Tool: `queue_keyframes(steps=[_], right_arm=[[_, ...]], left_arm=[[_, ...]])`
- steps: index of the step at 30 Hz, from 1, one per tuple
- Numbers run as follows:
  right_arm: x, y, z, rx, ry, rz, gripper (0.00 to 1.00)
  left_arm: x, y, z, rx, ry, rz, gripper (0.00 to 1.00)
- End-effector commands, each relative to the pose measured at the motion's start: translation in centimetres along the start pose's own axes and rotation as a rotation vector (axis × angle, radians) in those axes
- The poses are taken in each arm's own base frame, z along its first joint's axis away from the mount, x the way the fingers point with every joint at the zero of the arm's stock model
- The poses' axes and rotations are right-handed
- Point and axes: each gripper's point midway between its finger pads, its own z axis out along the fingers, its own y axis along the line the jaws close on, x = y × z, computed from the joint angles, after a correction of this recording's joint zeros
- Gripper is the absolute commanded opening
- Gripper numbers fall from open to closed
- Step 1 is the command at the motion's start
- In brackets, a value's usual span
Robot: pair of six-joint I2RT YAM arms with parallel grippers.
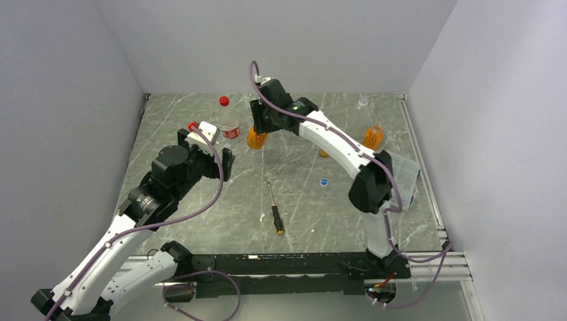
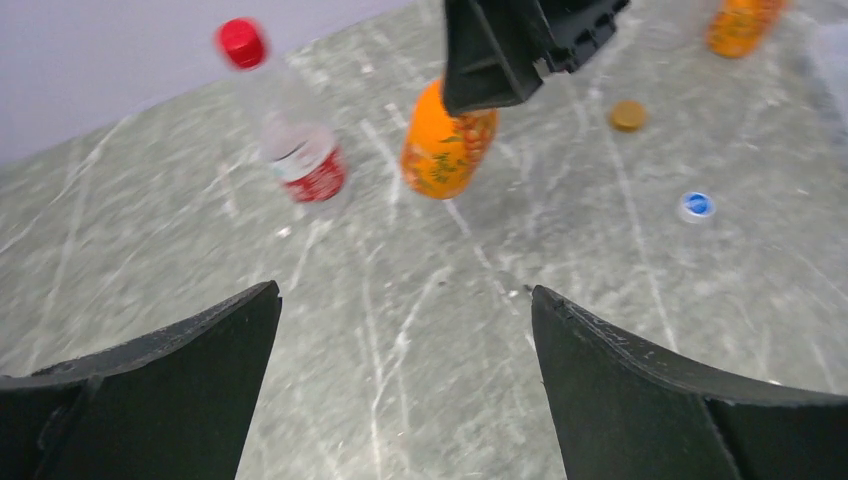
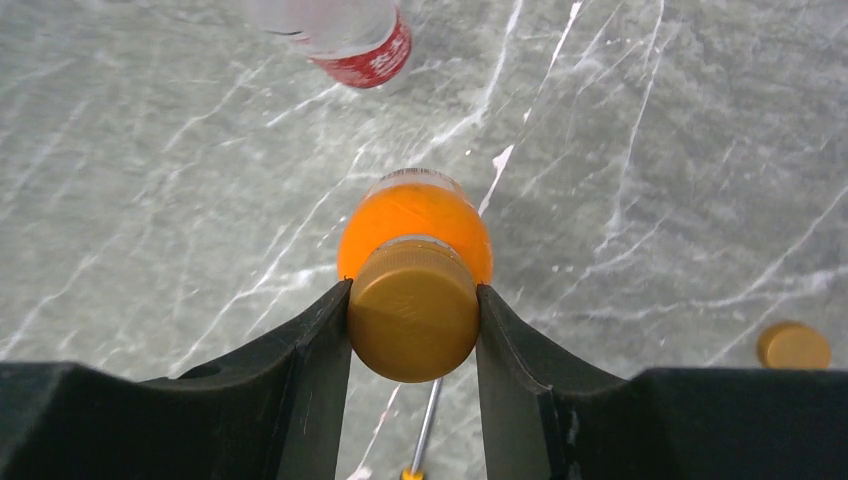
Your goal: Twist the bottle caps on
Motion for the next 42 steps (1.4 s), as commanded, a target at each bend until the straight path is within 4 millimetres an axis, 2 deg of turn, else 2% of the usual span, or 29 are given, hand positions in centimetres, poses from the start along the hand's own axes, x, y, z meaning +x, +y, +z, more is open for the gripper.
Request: queue_keyframes(steps=[1, 8, 16, 25, 28, 29, 35, 38, 42], right_arm=[[-3.4, -0.6, 2.0, 0.05, -0.097, -0.079, 0.07], [-2.6, -1.5, 6.8, 0.095, -0.094, -0.139, 0.08], [-1.2, -2.0, 9.6, 0.109, -0.069, -0.17, 0.14], [0.3, -2.4, 11.1, 0.116, -0.025, -0.185, 0.29], [0.8, -2.5, 11.4, 0.116, -0.014, -0.183, 0.36], [1.0, -2.5, 11.5, 0.115, -0.007, -0.182, 0.46], [0.7, -2.0, 11.4, 0.096, -0.013, -0.173, 0.72], [0.1, -1.7, 11.1, 0.085, -0.023, -0.166, 0.81], [-1.0, -1.0, 9.9, 0.066, -0.045, -0.155, 0.87]], left_arm=[[-1.3, 5.2, -2.6, -0.297, -0.004, -0.058, 0.99], [-2.1, 7.1, -4.5, -0.402, -0.04, -0.079, 0.99], [-2.1, 7.2, -4.3, -0.407, -0.032, -0.056, 0.99], [-1.9, 7.0, -3.9, -0.398, -0.015, -0.046, 0.99], [-1.7, 6.9, -3.7, -0.394, -0.01, -0.046, 0.99], [-1.7, 6.8, -3.7, -0.39, -0.008, -0.048, 0.99], [-1.6, 6.8, -3.5, -0.387, -0.004, -0.05, 0.99], [-1.6, 6.7, -3.5, -0.386, -0.002, -0.053, 0.99], [-1.6, 6.6, -3.5, -0.382, -0.004, -0.057, 0.99]])
